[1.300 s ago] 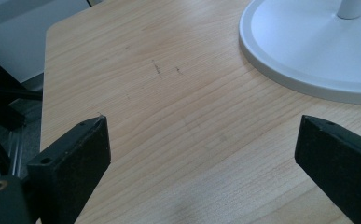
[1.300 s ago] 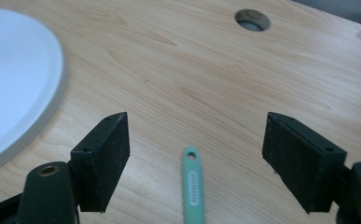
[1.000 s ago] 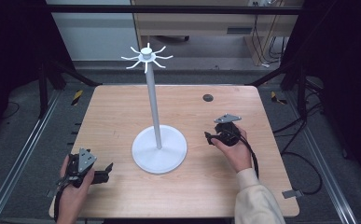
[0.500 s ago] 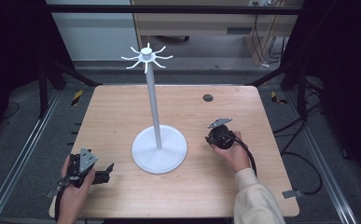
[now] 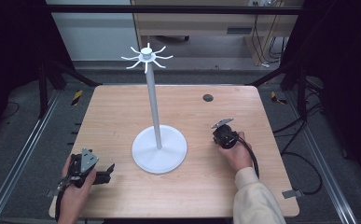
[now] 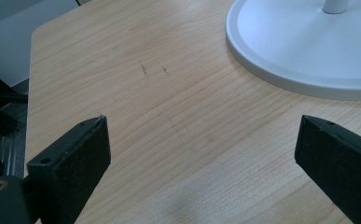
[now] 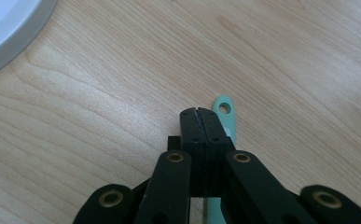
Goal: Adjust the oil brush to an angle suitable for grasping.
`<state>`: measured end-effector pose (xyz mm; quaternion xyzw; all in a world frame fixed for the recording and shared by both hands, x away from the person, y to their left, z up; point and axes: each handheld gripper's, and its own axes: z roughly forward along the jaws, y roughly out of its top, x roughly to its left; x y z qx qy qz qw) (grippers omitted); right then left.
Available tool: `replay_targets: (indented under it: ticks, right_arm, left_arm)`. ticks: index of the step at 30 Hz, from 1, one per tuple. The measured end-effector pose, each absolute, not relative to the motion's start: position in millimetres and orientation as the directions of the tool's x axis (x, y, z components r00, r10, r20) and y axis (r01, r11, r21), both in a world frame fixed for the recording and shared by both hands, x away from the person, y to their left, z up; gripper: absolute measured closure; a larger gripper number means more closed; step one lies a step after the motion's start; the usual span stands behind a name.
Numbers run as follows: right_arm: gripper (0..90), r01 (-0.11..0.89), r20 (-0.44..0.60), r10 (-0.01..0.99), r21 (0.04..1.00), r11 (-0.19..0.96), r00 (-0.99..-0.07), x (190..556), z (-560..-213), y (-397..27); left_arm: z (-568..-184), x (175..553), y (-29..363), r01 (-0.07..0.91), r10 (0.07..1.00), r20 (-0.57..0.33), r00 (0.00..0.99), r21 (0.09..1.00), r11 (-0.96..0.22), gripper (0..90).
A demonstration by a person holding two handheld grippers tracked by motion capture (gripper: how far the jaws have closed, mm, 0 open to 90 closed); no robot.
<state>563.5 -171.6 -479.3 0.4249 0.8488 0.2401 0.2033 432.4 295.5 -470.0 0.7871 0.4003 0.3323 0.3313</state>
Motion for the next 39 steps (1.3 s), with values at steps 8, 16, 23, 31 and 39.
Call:
replay_targets:
  ticks: [8, 16, 23, 31, 39]
  right_arm:
    - [90.0, 0.635, -0.155, 0.823, 0.564, 0.527, -0.546, 565, -481, -174]
    - [90.0, 0.655, -0.2, 0.838, 0.542, 0.526, -0.507, 566, -480, -175]
    - [90.0, 0.69, -0.266, 0.863, 0.519, 0.504, -0.429, 569, -478, -186]
    - [90.0, 0.692, -0.171, 0.902, 0.59, 0.416, -0.396, 563, -465, -208]
    - [86.1, 0.763, -0.048, 0.918, 0.539, 0.355, -0.393, 555, -451, -218]
  left_arm:
    - [-470, 432, 295, 0.409, 0.849, 0.26, 0.46, 0.786, -0.463, 3.0]
    - [-470, 432, 294, 0.408, 0.848, 0.26, 0.462, 0.787, -0.463, 3.0]
    - [-470, 432, 294, 0.408, 0.846, 0.258, 0.467, 0.786, -0.464, 3.0]
    - [-470, 432, 294, 0.407, 0.848, 0.256, 0.465, 0.788, -0.462, 3.0]
    - [-470, 432, 295, 0.408, 0.848, 0.251, 0.466, 0.789, -0.458, 3.0]
